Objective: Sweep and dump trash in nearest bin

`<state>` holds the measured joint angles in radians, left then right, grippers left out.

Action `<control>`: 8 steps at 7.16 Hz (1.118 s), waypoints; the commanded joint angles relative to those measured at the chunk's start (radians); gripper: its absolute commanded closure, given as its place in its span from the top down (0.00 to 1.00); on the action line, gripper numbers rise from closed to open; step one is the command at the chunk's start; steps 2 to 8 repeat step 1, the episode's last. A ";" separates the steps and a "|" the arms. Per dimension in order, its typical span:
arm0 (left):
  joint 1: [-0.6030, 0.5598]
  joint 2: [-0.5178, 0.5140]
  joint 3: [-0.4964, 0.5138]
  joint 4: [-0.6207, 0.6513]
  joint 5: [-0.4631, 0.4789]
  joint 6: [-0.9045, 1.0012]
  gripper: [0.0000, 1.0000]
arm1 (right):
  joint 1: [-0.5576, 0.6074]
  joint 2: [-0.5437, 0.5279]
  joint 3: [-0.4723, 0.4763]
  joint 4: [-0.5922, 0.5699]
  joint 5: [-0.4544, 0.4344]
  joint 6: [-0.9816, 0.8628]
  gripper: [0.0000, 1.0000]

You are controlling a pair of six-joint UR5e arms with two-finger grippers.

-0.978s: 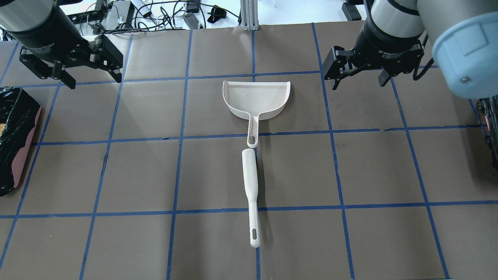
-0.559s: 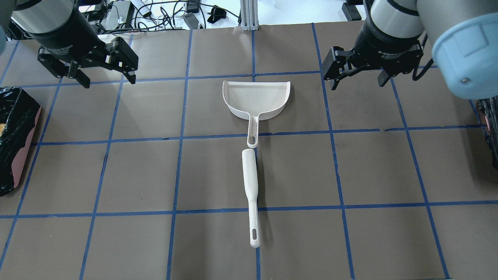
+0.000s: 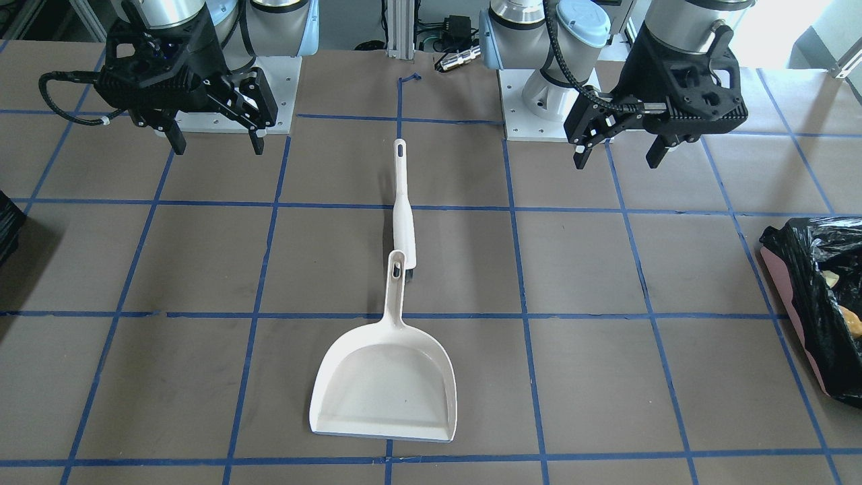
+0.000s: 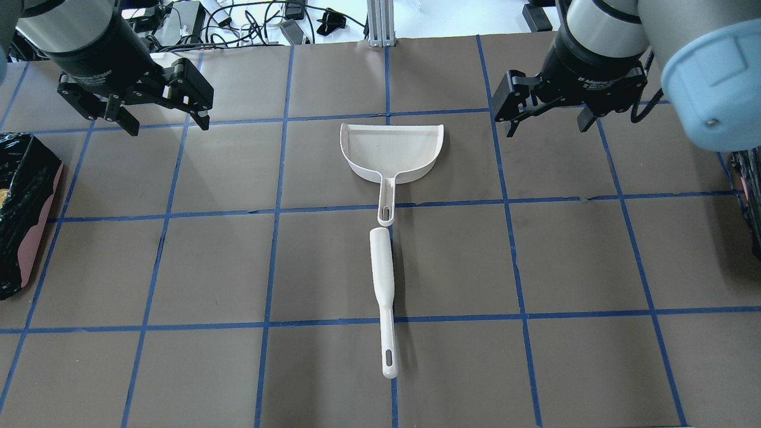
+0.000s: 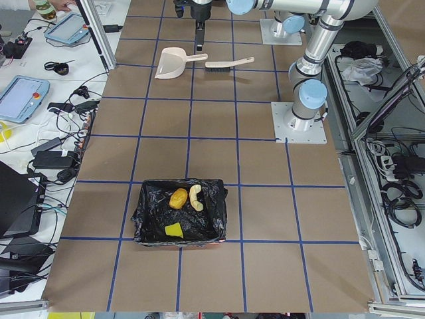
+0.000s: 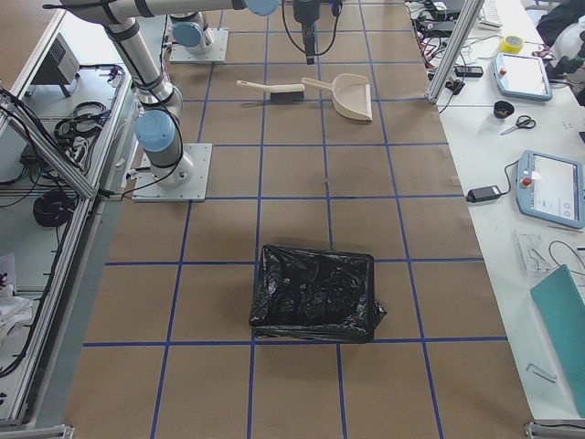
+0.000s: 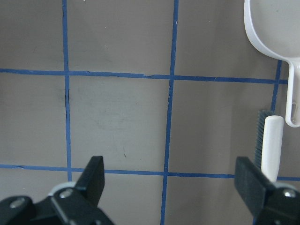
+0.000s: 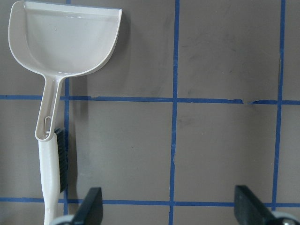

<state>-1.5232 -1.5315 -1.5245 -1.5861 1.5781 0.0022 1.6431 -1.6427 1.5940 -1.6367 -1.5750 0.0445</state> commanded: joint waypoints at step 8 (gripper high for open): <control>0.000 0.007 0.000 -0.011 0.003 0.001 1.00 | 0.000 0.000 0.000 0.000 0.003 0.000 1.00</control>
